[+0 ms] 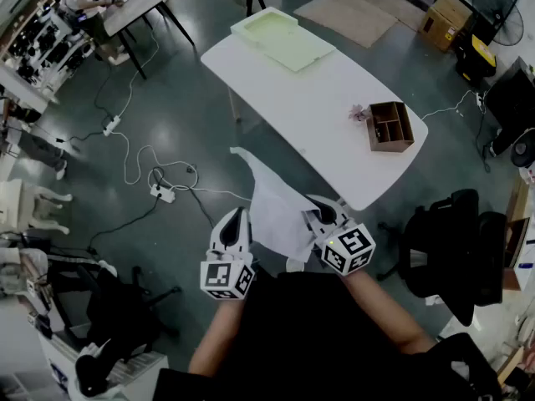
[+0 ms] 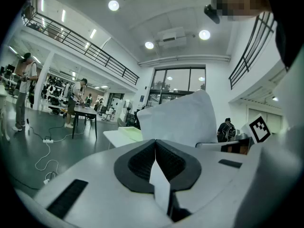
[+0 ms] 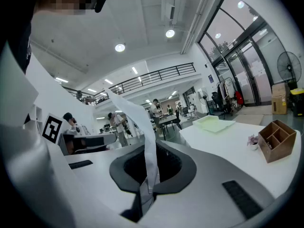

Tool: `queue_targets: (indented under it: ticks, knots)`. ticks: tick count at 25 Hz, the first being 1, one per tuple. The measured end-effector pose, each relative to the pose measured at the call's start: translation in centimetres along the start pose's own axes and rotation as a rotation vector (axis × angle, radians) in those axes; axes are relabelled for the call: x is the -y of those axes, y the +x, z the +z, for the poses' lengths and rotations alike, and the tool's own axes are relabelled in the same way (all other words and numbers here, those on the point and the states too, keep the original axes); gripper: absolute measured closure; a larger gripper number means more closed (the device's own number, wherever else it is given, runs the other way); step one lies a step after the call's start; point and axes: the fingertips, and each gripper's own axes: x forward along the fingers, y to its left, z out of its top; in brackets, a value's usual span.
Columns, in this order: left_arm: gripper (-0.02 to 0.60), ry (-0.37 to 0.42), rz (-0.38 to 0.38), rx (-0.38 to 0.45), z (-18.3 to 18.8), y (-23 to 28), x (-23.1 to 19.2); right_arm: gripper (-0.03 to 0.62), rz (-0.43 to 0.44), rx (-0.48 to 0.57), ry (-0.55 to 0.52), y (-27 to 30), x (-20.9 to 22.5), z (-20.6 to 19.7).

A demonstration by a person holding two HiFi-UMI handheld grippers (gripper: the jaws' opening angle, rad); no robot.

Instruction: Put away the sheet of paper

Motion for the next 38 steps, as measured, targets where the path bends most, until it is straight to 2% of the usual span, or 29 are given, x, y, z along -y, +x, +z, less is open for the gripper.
queue_targets:
  ticks: [6, 10, 15, 20, 25, 31, 38]
  knots:
    - [0.577, 0.030, 0.006, -0.016, 0.0, -0.5, -0.7, 0.595, -0.010, 0.012, 0.043, 1.0, -0.1, -0.9]
    - [0.577, 0.009, 0.036, -0.015, -0.2, -0.3, -2.1, 0.595, 0.006, 0.011, 0.101, 2.3, 0.1, -1.2]
    - [0.577, -0.026, 0.061, -0.006, 0.1, 1.1, -4.5, 0.595, 0.044, -0.004, 0.103, 5.2, -0.1, -0.7]
    - [0.577, -0.034, 0.056, -0.001, 0.8, 4.3, -7.5, 0.595, 0.027, -0.021, 0.109, 8.9, 1.3, -0.2]
    - [0.577, -0.045, 0.031, 0.004, 2.0, 9.2, -12.1, 0.595, 0.008, -0.039, 0.117, 14.4, 3.3, 0.8]
    - [0.577, -0.079, 0.027, 0.004, 4.1, 15.9, -19.1, 0.595, -0.014, -0.075, 0.109, 23.6, 6.6, 2.8]
    - [0.577, -0.092, 0.014, 0.001, 8.3, 21.5, -27.9, 0.595, -0.037, -0.088, 0.135, 34.1, 7.8, 6.5]
